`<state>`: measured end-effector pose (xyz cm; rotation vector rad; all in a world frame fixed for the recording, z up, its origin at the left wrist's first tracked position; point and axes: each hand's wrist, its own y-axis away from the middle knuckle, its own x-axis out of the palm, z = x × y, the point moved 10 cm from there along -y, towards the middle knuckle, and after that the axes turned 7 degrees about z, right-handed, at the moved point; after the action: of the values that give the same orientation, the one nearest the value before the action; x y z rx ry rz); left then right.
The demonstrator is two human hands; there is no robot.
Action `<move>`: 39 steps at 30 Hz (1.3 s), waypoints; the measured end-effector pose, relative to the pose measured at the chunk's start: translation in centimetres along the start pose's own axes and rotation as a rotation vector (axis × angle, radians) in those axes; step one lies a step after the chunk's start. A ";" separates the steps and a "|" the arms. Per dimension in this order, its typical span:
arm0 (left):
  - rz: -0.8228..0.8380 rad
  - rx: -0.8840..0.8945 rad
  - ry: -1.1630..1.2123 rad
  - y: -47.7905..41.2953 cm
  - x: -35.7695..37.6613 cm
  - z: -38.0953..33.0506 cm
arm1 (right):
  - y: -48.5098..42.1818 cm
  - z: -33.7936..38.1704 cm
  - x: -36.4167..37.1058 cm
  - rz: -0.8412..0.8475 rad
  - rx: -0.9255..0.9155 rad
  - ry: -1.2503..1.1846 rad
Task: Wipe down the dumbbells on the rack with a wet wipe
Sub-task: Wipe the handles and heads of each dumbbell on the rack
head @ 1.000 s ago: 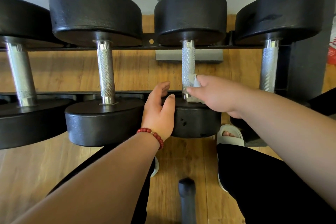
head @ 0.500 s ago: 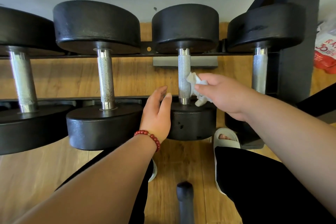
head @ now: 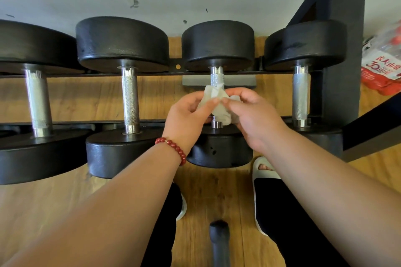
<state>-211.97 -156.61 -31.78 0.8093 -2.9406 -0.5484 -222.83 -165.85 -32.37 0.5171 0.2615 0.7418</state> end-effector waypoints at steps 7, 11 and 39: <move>-0.320 -0.032 -0.100 -0.7 -3.7 -0.4 | 0.7 0.7 -2.3 -0.191 -0.142 0.218; -0.428 -0.032 -0.204 -1.0 -4.1 -1.1 | 0.6 0.2 -1.9 -0.218 -0.196 0.370; 0.080 -0.237 -0.280 -7.0 2.7 3.3 | 0.4 -3.2 -1.5 -0.082 -0.268 0.452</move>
<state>-211.29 -162.50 -37.47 0.6316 -3.0486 -1.0593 -225.39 -165.48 -34.77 0.0775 0.5910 0.7944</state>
